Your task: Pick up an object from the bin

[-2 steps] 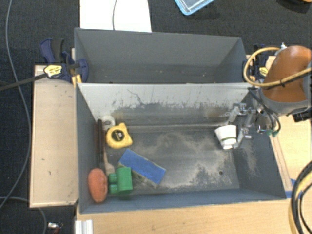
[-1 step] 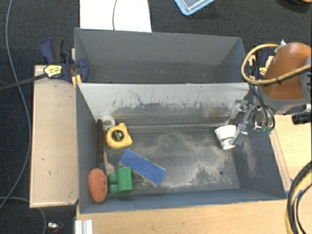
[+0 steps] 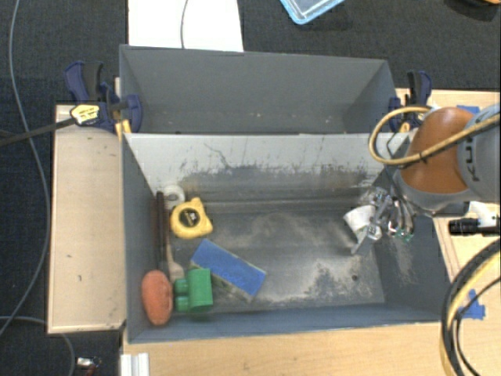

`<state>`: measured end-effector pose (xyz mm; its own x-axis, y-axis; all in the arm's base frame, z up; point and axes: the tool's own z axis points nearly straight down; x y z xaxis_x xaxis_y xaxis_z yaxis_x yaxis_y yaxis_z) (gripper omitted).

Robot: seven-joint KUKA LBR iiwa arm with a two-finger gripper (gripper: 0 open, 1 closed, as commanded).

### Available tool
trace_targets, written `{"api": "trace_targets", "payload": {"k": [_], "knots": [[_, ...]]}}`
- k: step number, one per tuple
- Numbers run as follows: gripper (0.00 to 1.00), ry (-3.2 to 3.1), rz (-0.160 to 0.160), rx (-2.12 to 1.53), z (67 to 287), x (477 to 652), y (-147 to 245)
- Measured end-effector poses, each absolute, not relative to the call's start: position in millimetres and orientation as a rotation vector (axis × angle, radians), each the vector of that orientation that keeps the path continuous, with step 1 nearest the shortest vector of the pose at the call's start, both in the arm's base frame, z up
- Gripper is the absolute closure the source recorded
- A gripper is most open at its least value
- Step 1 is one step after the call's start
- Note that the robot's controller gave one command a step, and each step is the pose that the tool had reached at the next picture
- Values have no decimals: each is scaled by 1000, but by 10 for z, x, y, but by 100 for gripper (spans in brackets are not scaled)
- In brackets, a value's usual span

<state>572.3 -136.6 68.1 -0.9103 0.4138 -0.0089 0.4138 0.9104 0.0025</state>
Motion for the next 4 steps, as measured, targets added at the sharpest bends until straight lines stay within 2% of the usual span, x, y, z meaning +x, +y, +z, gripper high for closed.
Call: {"api": "trace_targets", "payload": {"k": [1, 2, 4], "knots": [[100, 3062, 5, 601, 708, 5774, -1351], [100, 3062, 5, 600, 711, 5773, -1350], [100, 3058, 4, 593, 983, 5779, -1354]]}}
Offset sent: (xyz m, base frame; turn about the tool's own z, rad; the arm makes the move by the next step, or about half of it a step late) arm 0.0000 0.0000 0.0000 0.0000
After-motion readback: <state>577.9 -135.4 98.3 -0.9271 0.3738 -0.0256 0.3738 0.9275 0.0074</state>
